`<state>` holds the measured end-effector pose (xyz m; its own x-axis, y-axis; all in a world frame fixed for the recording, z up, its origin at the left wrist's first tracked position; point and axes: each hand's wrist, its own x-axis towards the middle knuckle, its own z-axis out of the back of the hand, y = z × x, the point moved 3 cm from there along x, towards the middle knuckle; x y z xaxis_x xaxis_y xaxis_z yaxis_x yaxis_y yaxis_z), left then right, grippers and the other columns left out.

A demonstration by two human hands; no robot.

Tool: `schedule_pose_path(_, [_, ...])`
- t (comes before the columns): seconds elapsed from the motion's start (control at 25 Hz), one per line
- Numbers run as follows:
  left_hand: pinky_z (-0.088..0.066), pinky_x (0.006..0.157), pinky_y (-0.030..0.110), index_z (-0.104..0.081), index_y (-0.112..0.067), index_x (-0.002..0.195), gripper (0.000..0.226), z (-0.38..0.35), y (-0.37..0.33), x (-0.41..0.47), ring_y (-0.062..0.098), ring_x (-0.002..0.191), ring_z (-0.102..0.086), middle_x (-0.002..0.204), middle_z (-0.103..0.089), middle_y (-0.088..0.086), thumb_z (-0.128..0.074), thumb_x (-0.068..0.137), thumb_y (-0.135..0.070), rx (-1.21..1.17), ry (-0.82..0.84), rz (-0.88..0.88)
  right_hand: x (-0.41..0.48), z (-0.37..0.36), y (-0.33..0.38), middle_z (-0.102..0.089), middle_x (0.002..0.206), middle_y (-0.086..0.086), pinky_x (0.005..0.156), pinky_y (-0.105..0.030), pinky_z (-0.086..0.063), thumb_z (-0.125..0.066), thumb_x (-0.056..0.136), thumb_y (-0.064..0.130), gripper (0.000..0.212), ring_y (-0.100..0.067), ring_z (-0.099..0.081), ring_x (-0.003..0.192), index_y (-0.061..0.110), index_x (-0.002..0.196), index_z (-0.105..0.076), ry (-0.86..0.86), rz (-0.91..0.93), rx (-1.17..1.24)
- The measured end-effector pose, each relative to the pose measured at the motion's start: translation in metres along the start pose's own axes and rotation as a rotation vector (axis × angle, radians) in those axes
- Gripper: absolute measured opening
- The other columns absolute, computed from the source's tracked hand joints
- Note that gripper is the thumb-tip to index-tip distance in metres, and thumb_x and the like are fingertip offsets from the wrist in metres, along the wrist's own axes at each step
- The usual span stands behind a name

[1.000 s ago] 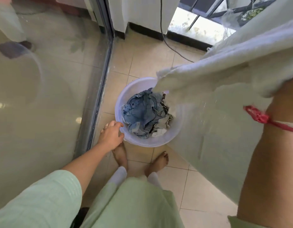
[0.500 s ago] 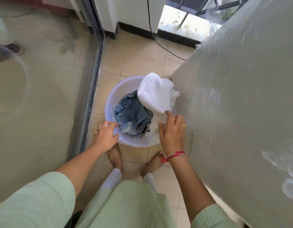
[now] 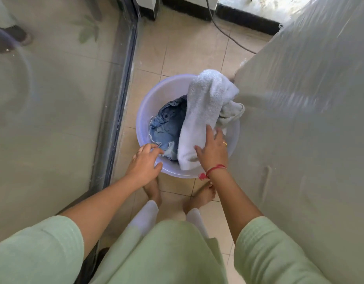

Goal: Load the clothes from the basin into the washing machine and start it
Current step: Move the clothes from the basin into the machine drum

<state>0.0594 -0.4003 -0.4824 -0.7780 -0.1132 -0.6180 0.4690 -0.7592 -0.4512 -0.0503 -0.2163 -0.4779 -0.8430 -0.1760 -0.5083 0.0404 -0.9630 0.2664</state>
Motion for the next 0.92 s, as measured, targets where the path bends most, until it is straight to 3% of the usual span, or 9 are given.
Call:
schedule_pose_path(0.08, [-0.034,0.104,0.043,-0.054,-0.018,0.123,0.037,-0.003,0.001,0.017,0.024,0.13,-0.032,0.134,-0.04,0.004,-0.057,0.087,-0.021,-0.029,-0.052,-0.052,0.043,-0.029,-0.002,0.003,0.155,-0.019,0.108,-0.051,-0.033,-0.071,0.076,0.045,0.108,-0.039,-0.021,0.139,0.028,0.149,0.007,0.07,-0.108,-0.004])
schedule_pose_path(0.16, [-0.033,0.105,0.043,-0.054,-0.016,0.123,0.037,-0.005,0.001,0.032,0.025,0.131,-0.032,0.134,-0.041,0.007,-0.058,0.086,-0.021,-0.024,-0.1,-0.086,0.072,-0.063,-0.011,0.005,0.155,-0.02,0.105,-0.055,-0.034,-0.076,0.072,0.043,0.121,-0.041,-0.018,0.14,0.031,0.145,0.021,0.171,-0.176,-0.138])
schedule_pose_path(0.2, [-0.033,0.105,0.044,-0.055,-0.015,0.122,0.037,-0.007,0.001,0.038,0.027,0.131,-0.032,0.134,-0.041,0.008,-0.059,0.086,-0.02,-0.012,-0.107,-0.104,0.081,-0.073,-0.017,-0.004,0.154,-0.02,0.101,-0.053,-0.039,-0.074,0.075,0.035,0.115,-0.042,-0.025,0.136,0.03,0.146,0.017,0.185,-0.172,-0.209])
schedule_pose_path(0.28, [-0.032,0.106,0.043,-0.055,-0.015,0.121,0.035,-0.01,0.002,0.045,0.028,0.132,-0.031,0.134,-0.041,0.009,-0.059,0.086,-0.019,-0.022,-0.122,-0.122,0.093,-0.072,-0.024,-0.037,0.141,-0.018,0.088,-0.047,-0.045,-0.059,0.086,0.015,0.08,-0.041,-0.045,0.119,0.024,0.149,-0.011,0.093,-0.108,-0.289])
schedule_pose_path(0.4, [-0.029,0.102,0.029,-0.058,-0.015,0.118,0.032,0.001,0.004,0.045,0.027,0.127,-0.038,0.131,-0.043,0.009,-0.06,0.086,-0.019,-0.189,-0.257,-0.056,0.062,-0.038,-0.009,-0.065,0.099,-0.017,0.074,-0.041,-0.046,-0.053,0.081,0.003,0.048,-0.037,-0.059,0.089,0.017,0.127,-0.056,-0.29,0.059,-0.067])
schedule_pose_path(0.56, [-0.027,0.1,0.024,-0.059,-0.014,0.116,0.034,0.039,-0.004,0.031,0.023,0.122,-0.043,0.129,-0.043,0.01,-0.053,0.084,-0.025,-0.331,-0.481,0.033,-0.066,0.034,0.007,-0.059,0.106,-0.018,0.083,-0.027,-0.044,-0.051,0.076,-0.002,0.051,-0.026,-0.055,0.096,0.015,0.123,-0.06,-0.534,0.01,0.392])
schedule_pose_path(0.68, [-0.027,0.099,0.023,-0.06,-0.014,0.114,0.034,0.05,-0.008,0.028,0.024,0.123,-0.042,0.13,-0.043,0.01,-0.053,0.083,-0.026,-0.29,-0.416,0.018,-0.14,0.107,0.009,-0.055,0.101,-0.024,0.093,-0.008,-0.034,-0.046,0.076,0.002,0.037,-0.007,-0.049,0.105,0.011,0.11,-0.058,-0.782,0.044,0.374])
schedule_pose_path(0.76, [-0.03,0.1,0.031,-0.061,-0.015,0.114,0.03,0.052,-0.007,0.032,0.028,0.125,-0.04,0.131,-0.042,0.011,-0.055,0.085,-0.023,-0.241,-0.353,0.002,-0.166,0.133,0.01,-0.044,0.11,-0.01,0.094,-0.008,-0.036,-0.046,0.072,0.002,0.029,0.006,-0.041,0.113,0.01,0.099,-0.055,-0.897,0.111,0.356])
schedule_pose_path(0.92, [-0.033,0.102,0.04,-0.061,-0.016,0.112,0.026,0.049,-0.007,0.036,0.031,0.127,-0.038,0.132,-0.041,0.011,-0.06,0.086,-0.017,-0.161,-0.266,0.048,-0.185,0.108,0.013,-0.028,0.134,0.004,0.105,-0.023,-0.037,-0.046,0.072,0.007,0.02,-0.022,-0.041,0.127,0.018,0.088,-0.052,-0.732,0.172,0.423])
